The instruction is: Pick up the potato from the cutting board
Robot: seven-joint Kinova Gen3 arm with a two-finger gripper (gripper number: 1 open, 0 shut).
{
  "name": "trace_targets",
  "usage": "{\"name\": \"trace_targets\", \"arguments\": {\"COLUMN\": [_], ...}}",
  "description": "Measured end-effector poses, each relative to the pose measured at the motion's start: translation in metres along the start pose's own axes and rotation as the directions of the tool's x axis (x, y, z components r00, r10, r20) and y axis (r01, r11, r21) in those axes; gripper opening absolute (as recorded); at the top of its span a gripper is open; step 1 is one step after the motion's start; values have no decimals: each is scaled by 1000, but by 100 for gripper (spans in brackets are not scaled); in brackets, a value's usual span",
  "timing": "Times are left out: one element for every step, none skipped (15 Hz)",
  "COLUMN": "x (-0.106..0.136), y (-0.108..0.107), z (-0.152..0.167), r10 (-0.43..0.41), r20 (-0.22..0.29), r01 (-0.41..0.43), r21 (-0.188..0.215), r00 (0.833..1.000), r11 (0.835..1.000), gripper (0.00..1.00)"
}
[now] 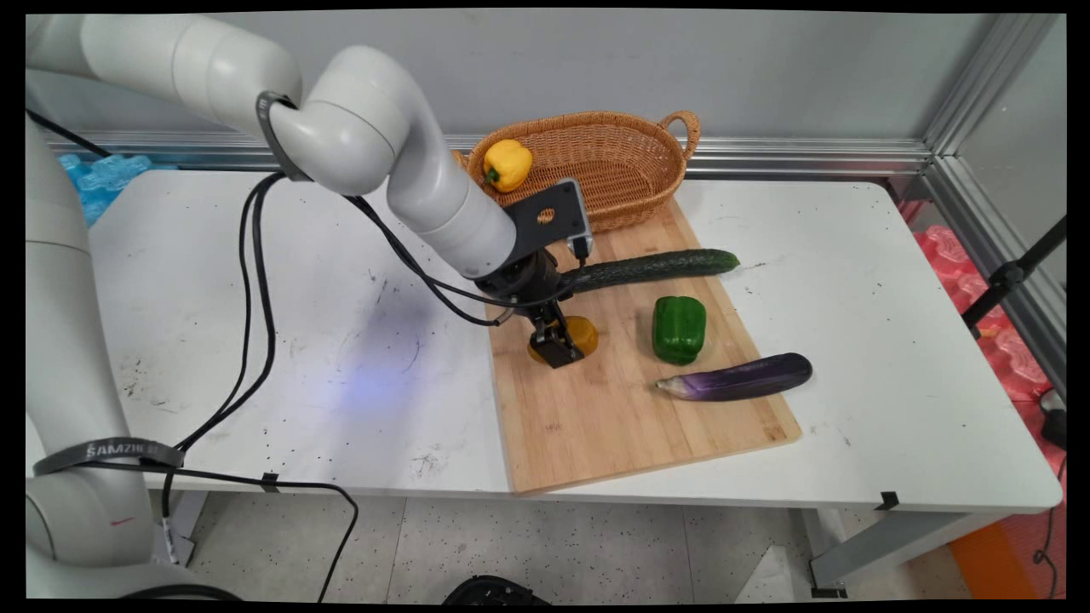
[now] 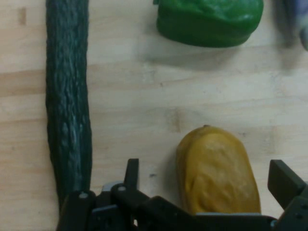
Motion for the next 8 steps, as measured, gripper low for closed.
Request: {"name": "trace_targets", "arguments": {"x": [-1, -2, -3, -3, -4, -4, -5, -5], "y": [0, 0, 1, 1, 1, 1, 1, 1], "z": [3, 4, 6, 8, 9, 10, 11, 12], "r10": [-7, -11, -17, -21, -26, -31, -36, -41], "r20": [3, 5, 9, 10, 12, 14, 17, 19], "r01": [7, 11, 17, 21, 26, 31, 36, 41], "r21": [1, 1, 1, 2, 2, 1, 1, -1], "r00": [1000, 1000, 1000, 1000, 1000, 999, 999, 999], "r11": [1000, 1000, 1000, 1000, 1000, 1000, 999, 999], "gripper": [100, 100, 100, 100, 0, 0, 0, 0]}}
